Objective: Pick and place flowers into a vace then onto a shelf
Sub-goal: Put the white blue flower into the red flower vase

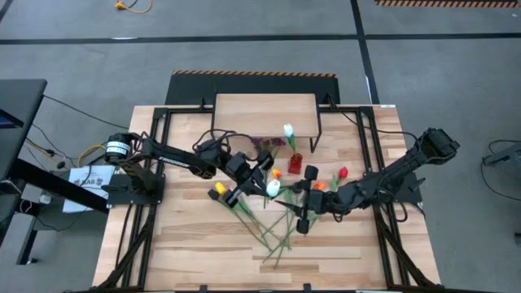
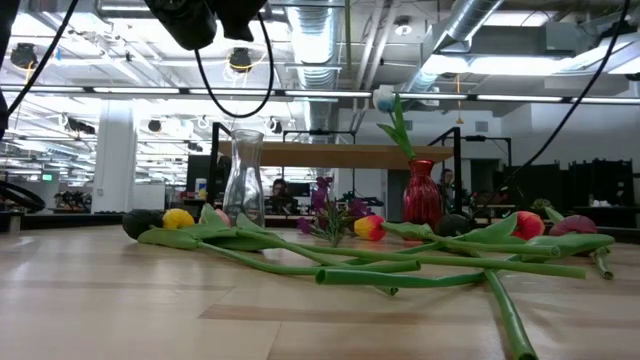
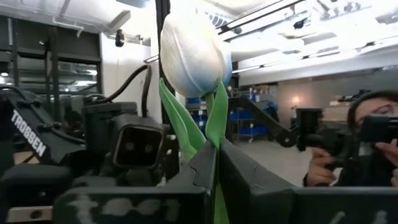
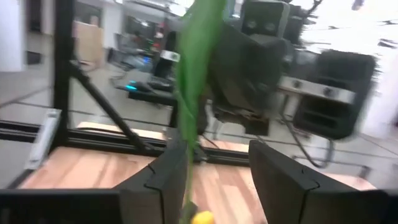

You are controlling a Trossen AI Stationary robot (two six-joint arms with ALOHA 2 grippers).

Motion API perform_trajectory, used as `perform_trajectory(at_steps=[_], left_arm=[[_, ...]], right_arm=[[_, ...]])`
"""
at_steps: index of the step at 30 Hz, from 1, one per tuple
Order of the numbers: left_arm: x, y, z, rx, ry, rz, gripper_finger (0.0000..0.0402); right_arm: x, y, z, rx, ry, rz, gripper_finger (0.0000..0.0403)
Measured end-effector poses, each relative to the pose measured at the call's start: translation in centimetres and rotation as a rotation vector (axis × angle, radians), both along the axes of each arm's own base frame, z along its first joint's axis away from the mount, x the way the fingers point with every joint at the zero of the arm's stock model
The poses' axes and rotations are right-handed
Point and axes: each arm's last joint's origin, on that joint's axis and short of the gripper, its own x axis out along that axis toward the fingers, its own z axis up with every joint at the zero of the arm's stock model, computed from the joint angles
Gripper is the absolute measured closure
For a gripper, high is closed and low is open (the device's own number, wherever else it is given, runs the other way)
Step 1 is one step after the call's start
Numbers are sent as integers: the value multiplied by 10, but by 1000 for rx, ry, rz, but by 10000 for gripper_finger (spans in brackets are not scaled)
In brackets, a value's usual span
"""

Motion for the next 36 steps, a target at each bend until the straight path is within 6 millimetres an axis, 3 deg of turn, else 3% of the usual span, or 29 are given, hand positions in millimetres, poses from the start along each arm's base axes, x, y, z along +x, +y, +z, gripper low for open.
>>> perform_trajectory(at_steps=[16,36], left_arm=[[4,-4,-4,48,-22,132,401],[4,-4,-4,49,-19,133,401]], right_arm=[[16,-21,-7,41,-7,-10,267],[16,-17,-7,23,-5,96,276]])
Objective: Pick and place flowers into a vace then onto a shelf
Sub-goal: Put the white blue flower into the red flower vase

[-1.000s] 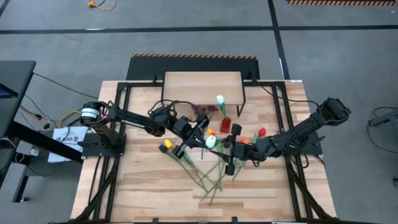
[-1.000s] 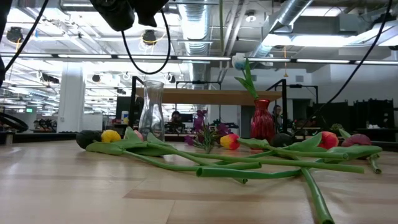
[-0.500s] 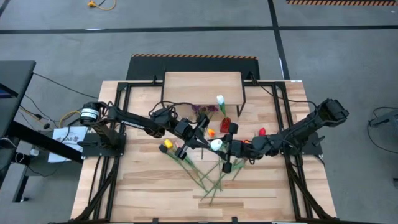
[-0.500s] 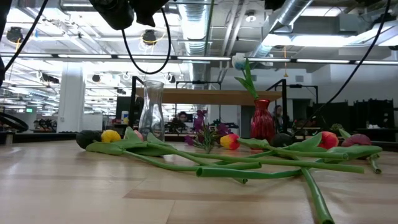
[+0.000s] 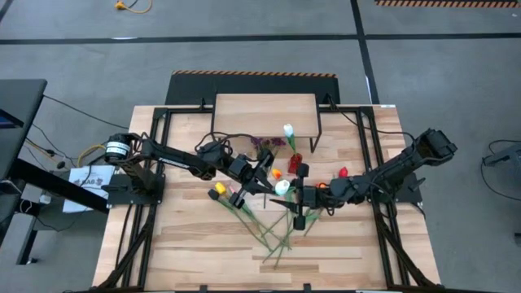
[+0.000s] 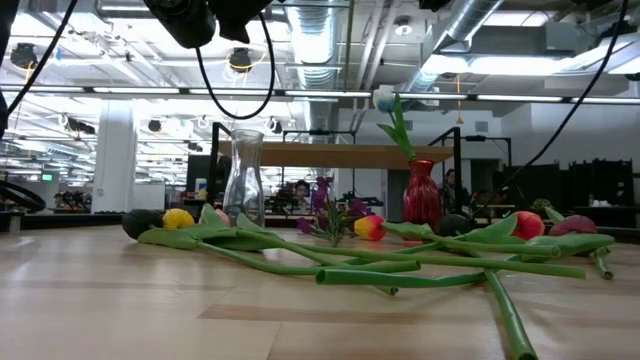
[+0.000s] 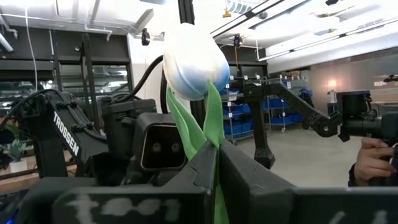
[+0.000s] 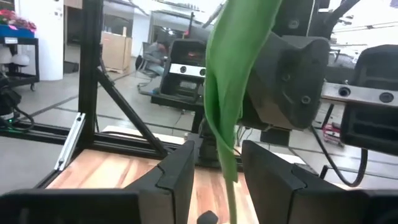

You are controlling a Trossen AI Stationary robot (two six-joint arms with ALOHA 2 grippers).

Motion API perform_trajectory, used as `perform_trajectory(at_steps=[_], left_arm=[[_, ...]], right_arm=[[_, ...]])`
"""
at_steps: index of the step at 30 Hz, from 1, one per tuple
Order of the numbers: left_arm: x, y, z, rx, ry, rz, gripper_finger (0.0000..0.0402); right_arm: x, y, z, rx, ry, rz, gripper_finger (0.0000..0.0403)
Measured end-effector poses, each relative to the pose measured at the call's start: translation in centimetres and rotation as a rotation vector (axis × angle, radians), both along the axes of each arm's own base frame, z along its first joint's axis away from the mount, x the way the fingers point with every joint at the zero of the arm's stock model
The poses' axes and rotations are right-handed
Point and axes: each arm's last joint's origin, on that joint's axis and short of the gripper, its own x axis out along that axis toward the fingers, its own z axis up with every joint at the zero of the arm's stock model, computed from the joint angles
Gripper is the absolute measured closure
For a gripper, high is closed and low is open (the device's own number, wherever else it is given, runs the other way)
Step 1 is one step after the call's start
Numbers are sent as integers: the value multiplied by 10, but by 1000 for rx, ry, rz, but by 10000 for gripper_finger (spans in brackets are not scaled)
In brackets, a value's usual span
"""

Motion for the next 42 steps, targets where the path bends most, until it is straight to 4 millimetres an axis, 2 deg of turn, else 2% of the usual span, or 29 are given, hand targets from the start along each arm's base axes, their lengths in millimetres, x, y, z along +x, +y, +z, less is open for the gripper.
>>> perform_trajectory(at_steps=[7,10,13,18,23,28,31,35,39,42], left_arm=[[0,0,-1,1,6,0,401],[0,0,-1,1,7,1,401],[0,0,-1,0,10,2,401],[1,0,-2,-15,37,-2,397],[1,1,-2,-49,60,4,367],[-3,8,7,-125,103,17,309],[-12,16,18,-137,172,27,275],[-32,25,40,-105,217,62,243],[-59,25,64,-54,223,55,229],[-76,21,73,9,241,69,228]], right_arm=[[0,-1,1,0,-7,-2,285],[0,0,2,-9,-16,-2,321],[0,0,2,-12,-21,-2,382],[0,0,2,-13,-16,-2,395],[0,0,2,-7,-20,-2,398],[0,0,2,-4,-19,-2,400],[0,-1,1,-4,-7,-22,400],[0,-2,0,-4,3,-63,401],[-1,-4,-1,9,19,-137,402],[-3,-6,-1,23,35,-234,402]])
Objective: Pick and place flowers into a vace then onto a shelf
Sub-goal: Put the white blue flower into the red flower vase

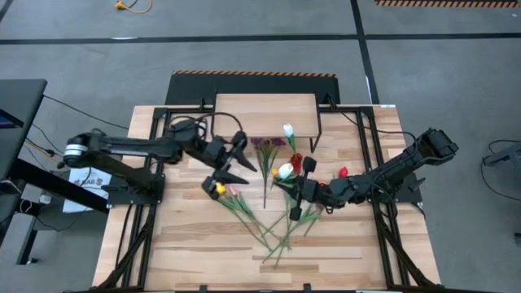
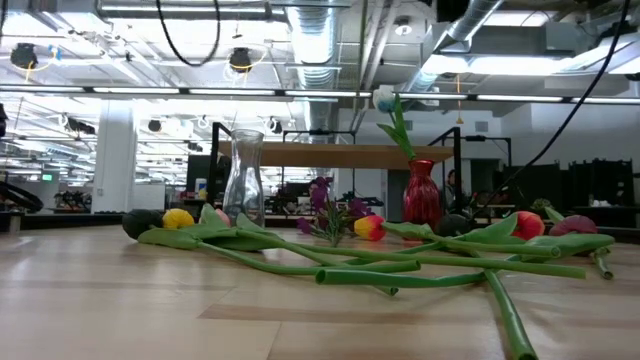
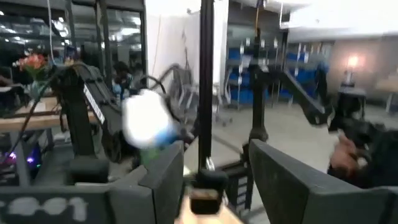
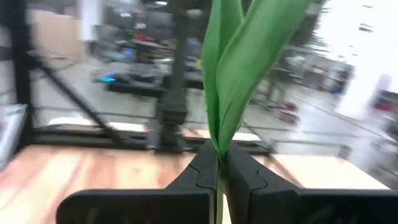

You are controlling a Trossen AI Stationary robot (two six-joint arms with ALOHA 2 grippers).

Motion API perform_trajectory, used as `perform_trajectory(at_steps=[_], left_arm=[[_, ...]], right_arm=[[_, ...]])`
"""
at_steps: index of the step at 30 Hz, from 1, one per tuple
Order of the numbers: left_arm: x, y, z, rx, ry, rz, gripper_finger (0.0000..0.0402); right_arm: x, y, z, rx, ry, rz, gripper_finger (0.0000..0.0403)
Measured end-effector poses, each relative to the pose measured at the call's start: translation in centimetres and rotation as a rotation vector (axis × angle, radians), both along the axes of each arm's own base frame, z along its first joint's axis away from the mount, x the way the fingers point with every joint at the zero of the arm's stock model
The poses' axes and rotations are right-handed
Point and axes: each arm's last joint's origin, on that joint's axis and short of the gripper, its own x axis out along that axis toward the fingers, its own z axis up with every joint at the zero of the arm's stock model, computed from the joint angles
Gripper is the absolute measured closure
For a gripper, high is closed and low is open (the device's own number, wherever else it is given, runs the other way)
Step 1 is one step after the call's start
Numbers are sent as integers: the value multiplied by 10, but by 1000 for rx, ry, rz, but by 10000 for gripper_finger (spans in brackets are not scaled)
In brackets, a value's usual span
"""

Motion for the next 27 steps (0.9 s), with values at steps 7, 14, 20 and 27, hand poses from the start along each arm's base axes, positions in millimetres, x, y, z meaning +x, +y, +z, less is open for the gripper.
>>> perform_trajectory(at_steps=[7,14,20,27], left_arm=[[-25,-21,1,74,42,217,227],[-60,-29,-24,26,-4,339,228],[-95,-26,-52,-49,-50,374,228],[-116,-23,-71,-86,-52,385,228]], right_arm=[[-2,-5,-2,3,15,-194,402],[-7,-4,-5,-22,56,-390,403],[-18,-5,-3,-37,60,-427,403],[-62,-50,7,80,-22,-270,403]])
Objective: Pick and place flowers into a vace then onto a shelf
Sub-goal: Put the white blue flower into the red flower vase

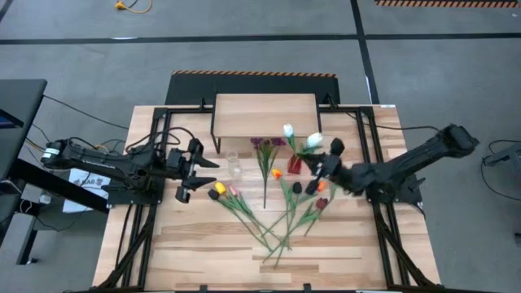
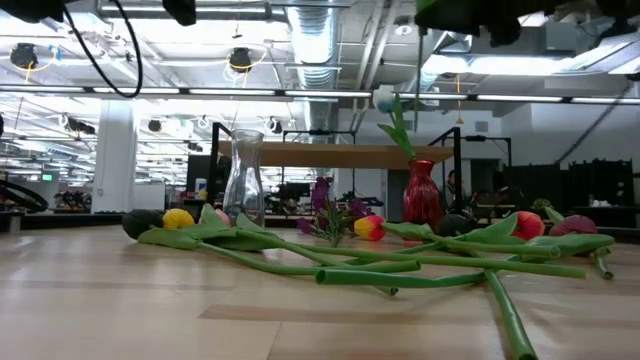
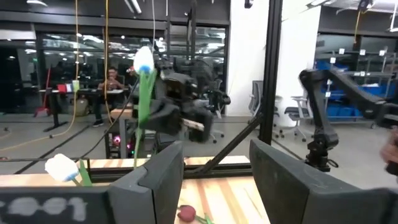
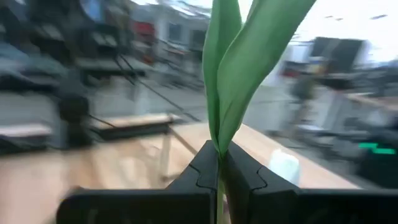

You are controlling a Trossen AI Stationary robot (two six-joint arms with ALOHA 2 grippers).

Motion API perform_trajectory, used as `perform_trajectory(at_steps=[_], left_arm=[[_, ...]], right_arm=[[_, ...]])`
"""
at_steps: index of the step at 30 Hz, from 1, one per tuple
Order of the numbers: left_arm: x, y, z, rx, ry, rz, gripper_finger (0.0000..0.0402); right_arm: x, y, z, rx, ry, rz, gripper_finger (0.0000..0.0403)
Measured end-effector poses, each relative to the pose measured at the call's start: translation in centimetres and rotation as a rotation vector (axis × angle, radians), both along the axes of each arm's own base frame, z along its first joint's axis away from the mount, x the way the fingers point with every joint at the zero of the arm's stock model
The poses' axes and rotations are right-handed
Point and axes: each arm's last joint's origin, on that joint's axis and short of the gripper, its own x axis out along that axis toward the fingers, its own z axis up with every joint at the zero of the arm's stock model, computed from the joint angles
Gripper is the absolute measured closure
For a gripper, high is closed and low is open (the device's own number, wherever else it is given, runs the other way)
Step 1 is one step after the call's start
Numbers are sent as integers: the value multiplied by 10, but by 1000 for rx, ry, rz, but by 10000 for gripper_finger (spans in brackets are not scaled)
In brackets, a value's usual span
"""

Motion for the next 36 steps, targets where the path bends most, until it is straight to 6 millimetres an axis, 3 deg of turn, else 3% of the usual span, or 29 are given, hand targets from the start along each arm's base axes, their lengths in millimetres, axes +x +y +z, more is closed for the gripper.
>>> perform_trajectory(at_steps=[3,7,13,21,36], left_arm=[[-2,0,-1,6,13,-21,228],[-1,-1,-2,15,25,-47,228],[-1,-1,-5,36,46,-40,228],[-1,-1,-6,39,54,-39,228],[-1,-1,-6,38,54,-39,228]], right_arm=[[-16,-21,3,48,-28,86,403],[-21,-41,-8,78,-4,55,403],[-9,-56,-23,95,60,-27,403],[1,-62,-35,120,81,-57,400],[-10,-57,-47,277,181,-46,257]])
